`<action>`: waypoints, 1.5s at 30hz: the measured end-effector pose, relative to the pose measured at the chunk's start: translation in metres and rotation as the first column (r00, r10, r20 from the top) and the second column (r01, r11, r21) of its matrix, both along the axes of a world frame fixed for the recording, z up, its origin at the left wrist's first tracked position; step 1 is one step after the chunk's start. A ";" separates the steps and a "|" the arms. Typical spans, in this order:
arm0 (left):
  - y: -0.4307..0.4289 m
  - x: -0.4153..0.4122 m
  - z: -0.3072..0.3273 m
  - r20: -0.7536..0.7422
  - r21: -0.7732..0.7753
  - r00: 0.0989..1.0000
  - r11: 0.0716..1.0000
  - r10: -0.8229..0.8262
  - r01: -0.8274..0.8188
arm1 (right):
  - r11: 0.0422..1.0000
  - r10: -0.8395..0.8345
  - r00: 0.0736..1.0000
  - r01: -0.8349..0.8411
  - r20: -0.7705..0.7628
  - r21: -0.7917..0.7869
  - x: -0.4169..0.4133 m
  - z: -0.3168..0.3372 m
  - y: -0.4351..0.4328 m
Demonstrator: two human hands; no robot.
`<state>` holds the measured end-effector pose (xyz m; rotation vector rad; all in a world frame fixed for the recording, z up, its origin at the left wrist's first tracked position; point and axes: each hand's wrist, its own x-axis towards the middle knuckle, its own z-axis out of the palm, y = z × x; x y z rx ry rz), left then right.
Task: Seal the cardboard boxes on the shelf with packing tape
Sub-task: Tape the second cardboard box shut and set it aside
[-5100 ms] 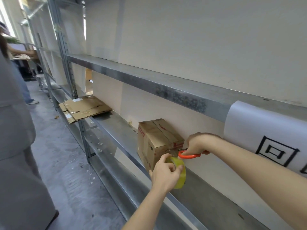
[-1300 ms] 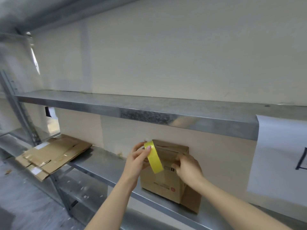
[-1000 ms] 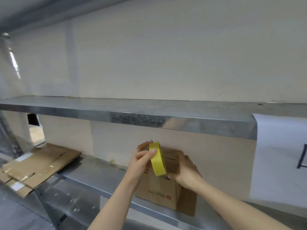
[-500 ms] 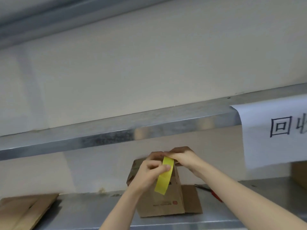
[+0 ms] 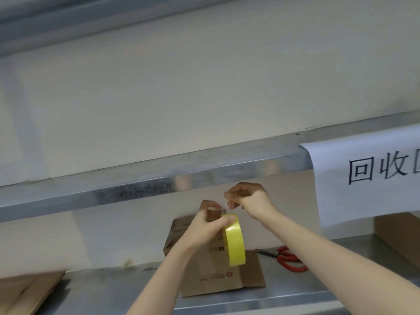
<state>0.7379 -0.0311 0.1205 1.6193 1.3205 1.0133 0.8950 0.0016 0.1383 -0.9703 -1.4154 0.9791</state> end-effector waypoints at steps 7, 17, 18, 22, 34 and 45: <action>0.020 0.016 0.023 -0.073 0.072 0.997 0.997 0.010 -0.005 | 0.999 0.018 0.998 -0.015 0.062 -0.052 0.007 0.008 0.005; 0.045 0.036 0.029 -0.238 0.219 0.940 0.956 0.244 -0.193 | 0.973 -0.050 0.963 0.107 0.265 -0.204 0.031 -0.008 -0.001; 0.046 0.038 0.029 -0.240 0.204 0.938 0.957 0.252 -0.205 | 0.979 -0.022 0.951 0.084 0.308 -0.189 0.035 -0.015 -0.002; 0.052 0.042 0.030 -0.280 0.163 0.916 0.955 0.287 -0.249 | 0.970 0.209 0.895 -0.138 0.394 -0.202 0.046 -0.030 -0.007; 0.070 0.020 0.031 0.054 -0.123 0.992 0.987 0.113 -0.105 | 0.963 0.226 0.913 -0.156 0.340 -0.222 0.024 -0.045 -0.013; 0.105 0.008 0.031 -0.024 -0.141 0.986 0.977 -0.167 0.162 | 0.972 0.076 0.944 0.001 0.320 -0.233 0.008 -0.048 -0.012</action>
